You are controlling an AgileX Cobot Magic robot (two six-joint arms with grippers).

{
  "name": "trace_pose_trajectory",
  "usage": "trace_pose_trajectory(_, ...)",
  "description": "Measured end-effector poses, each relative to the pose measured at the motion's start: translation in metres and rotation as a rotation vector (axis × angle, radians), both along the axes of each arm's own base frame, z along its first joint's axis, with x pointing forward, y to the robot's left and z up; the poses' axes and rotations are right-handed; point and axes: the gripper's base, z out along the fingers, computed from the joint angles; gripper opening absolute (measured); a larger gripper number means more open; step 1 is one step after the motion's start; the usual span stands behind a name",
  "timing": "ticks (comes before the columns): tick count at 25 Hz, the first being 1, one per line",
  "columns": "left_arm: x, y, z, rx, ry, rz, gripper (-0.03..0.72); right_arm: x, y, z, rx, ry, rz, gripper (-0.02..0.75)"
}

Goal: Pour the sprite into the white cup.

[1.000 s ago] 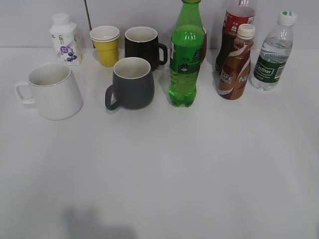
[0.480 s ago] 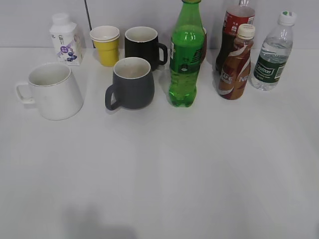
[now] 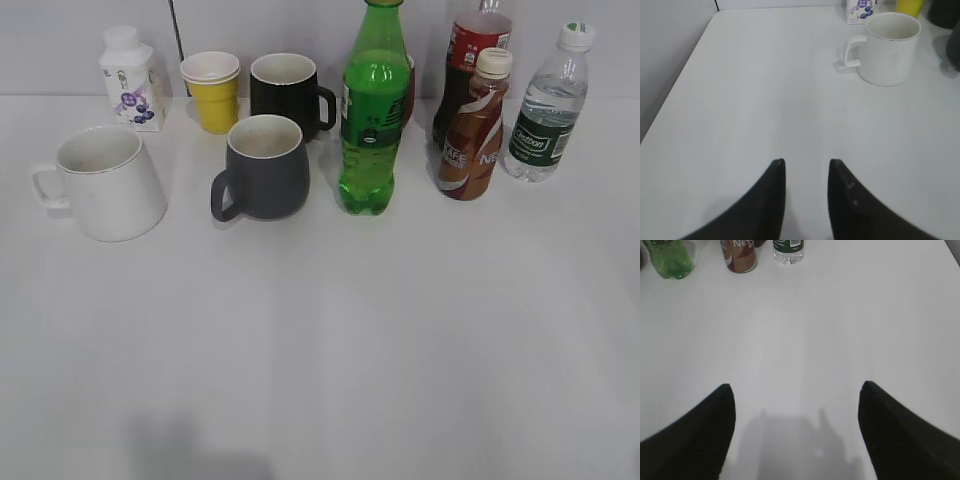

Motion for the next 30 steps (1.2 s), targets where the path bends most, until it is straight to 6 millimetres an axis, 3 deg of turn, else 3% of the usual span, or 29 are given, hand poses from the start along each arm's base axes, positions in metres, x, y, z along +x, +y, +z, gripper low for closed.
trace_pose_trajectory(13,0.000,-0.003,0.002,-0.026,-0.011,-0.019,0.232,0.000,0.000,0.000,0.000,0.000,0.000,0.575)
trace_pose_trajectory(15,0.000,-0.004,0.010,-0.034,-0.084,-0.031,0.232,0.000,0.000,0.000,0.000,0.000,0.000,0.575)
trace_pose_trajectory(21,0.012,-0.009,0.054,-0.037,-0.575,-0.087,0.232,0.000,0.000,0.000,0.000,0.000,0.000,0.575)
trace_pose_trajectory(25,0.035,-0.012,0.067,-0.035,-0.713,-0.115,0.232,0.000,0.000,0.000,0.002,0.000,0.001,0.575)
trace_pose_trajectory(30,0.104,-0.020,0.054,-0.020,-0.649,-0.149,0.233,0.000,0.000,0.000,0.002,0.000,0.002,0.575)
